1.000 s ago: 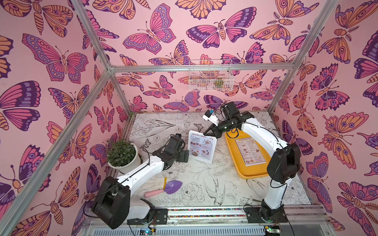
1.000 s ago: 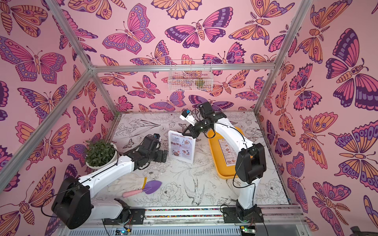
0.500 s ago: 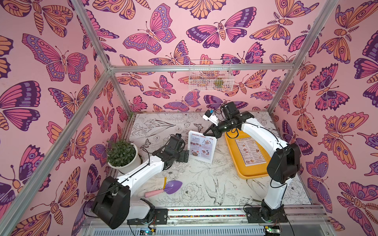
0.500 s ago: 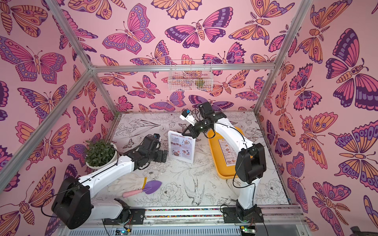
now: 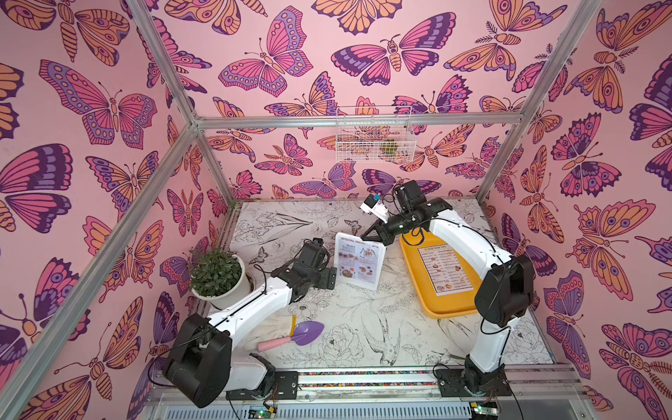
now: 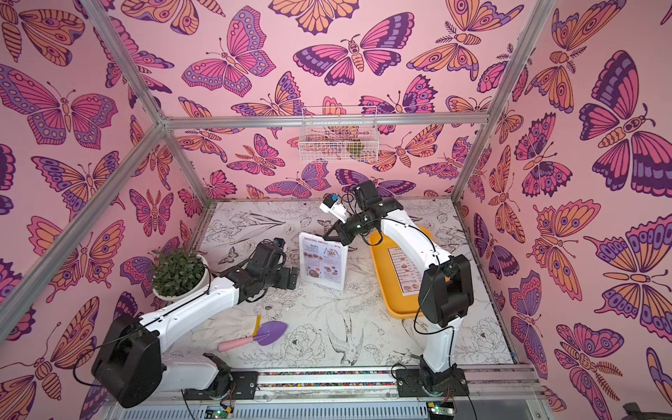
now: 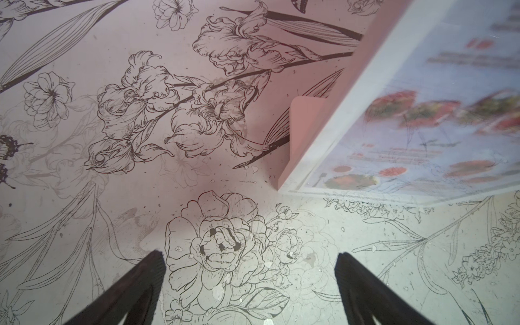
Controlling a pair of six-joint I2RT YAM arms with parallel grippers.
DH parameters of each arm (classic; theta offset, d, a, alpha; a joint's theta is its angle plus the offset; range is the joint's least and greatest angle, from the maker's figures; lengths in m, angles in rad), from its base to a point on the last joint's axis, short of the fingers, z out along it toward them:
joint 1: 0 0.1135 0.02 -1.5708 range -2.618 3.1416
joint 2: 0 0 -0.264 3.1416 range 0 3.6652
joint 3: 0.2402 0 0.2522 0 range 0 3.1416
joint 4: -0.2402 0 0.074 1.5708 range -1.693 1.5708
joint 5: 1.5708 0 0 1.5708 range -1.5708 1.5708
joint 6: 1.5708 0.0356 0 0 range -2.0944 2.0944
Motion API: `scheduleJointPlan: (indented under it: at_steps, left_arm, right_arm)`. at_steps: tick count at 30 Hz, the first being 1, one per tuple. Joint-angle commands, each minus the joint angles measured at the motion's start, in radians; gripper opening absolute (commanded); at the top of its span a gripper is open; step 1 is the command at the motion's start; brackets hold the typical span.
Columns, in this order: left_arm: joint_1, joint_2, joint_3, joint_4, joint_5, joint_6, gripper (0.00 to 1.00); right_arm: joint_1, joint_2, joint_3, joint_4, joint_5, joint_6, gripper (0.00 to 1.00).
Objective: Replace the menus in the menu holders
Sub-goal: Take out the menu from the menu holder, then place the menu at the center of the board.
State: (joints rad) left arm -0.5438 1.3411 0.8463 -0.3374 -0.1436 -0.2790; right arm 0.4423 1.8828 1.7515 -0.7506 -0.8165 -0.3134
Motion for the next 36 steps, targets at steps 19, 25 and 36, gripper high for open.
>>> scheduleJointPlan:
  at_steps: [19, 25, 36]
  left_arm:
    - [0.104, -0.014, 0.116, -0.16, -0.194, -0.106, 0.98]
    - [0.298, 0.003, 0.211, -0.205, -0.184, -0.113, 1.0]
    - [0.581, 0.026, 0.316, -0.282, -0.155, -0.11, 1.0]
  right_arm:
    - [-0.005, -0.368, -0.021, 0.444, 0.188, 0.28, 0.01]
    - [0.182, -0.418, 0.003, 0.34, 0.177, 0.188, 0.01]
    - [0.47, -0.258, -0.104, 0.43, 0.087, 0.259, 0.02]
